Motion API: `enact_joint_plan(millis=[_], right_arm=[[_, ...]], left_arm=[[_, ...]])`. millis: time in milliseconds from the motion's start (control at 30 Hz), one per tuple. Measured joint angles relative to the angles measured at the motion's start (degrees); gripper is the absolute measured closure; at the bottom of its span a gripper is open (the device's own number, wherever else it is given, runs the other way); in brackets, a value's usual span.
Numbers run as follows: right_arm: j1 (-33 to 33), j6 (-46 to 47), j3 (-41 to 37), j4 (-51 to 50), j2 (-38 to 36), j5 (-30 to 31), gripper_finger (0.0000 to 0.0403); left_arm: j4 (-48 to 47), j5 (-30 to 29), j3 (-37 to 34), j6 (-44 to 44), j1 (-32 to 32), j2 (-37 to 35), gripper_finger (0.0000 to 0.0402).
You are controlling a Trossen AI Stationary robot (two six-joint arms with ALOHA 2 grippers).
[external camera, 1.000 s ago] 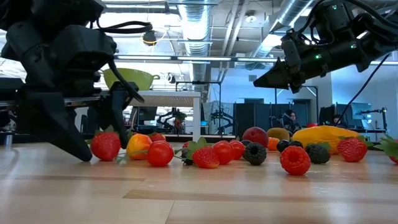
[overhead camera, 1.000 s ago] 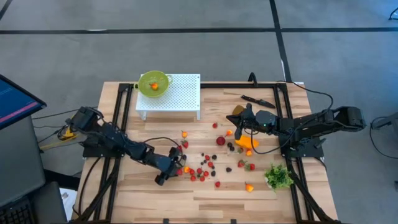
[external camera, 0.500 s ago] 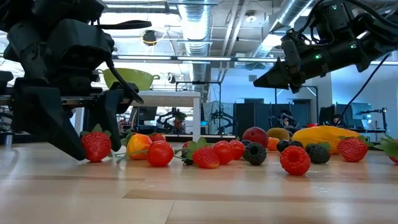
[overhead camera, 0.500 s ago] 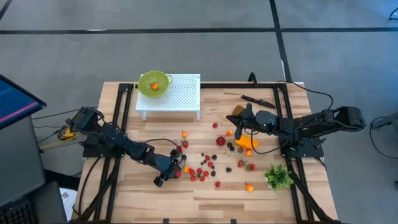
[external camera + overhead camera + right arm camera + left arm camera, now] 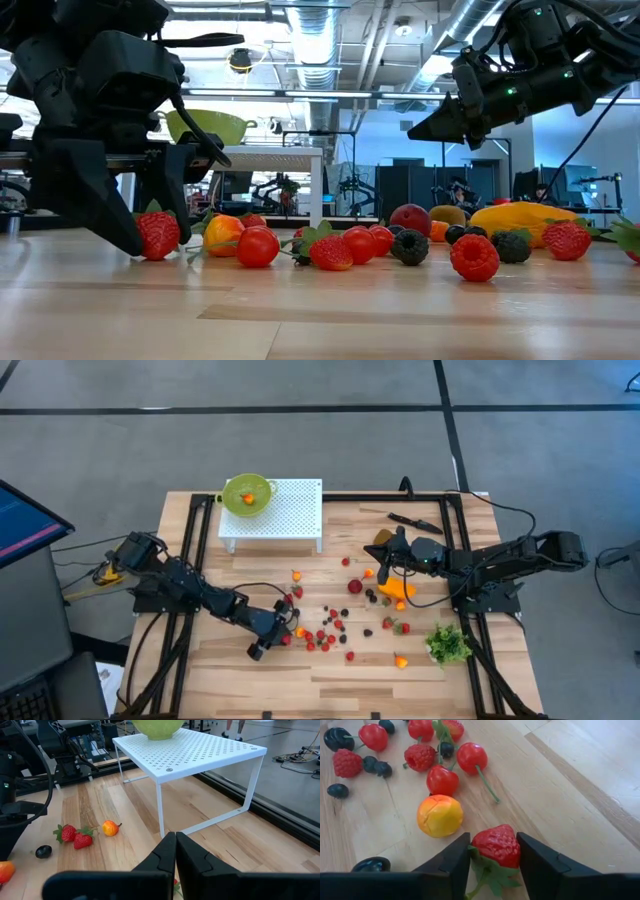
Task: Pick & Place Fruit
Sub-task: Put the strawberry into the green strainer bowl
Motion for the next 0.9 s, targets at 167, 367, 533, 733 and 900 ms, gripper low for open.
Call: enact_joint_plan(millis=[167, 367, 533, 733, 900], right_arm=[[0.01, -0.01, 0.0, 0.0, 0.0, 0.0, 0.0397], [0.0, 0.0, 0.0, 0.0, 0.0, 0.0, 0.0397], [0.01, 0.0, 0.0, 0.0, 0.0, 0.01, 0.0397], [0.0, 0.0, -0.02, 0.0, 0.0, 0.02, 0.0397], [0.02, -0.02, 0.0, -0.04, 0.0, 0.02, 0.0397]], left_arm=[[0.12, -0.02, 0.0, 0.0, 0.0, 0.0, 0.0259], [2.22, -0.13, -0.04, 0.03, 0.0, -0.02, 0.026], [11.96, -0.39, -0.07, 0.13, 0.0, -0.02, 0.026], [29.52, -5.83, -0.07, 2.09, 1.22, -0.87, 0.026], [39.78, -16.35, 0.02, 13.19, 3.34, -5.3, 0.026]])
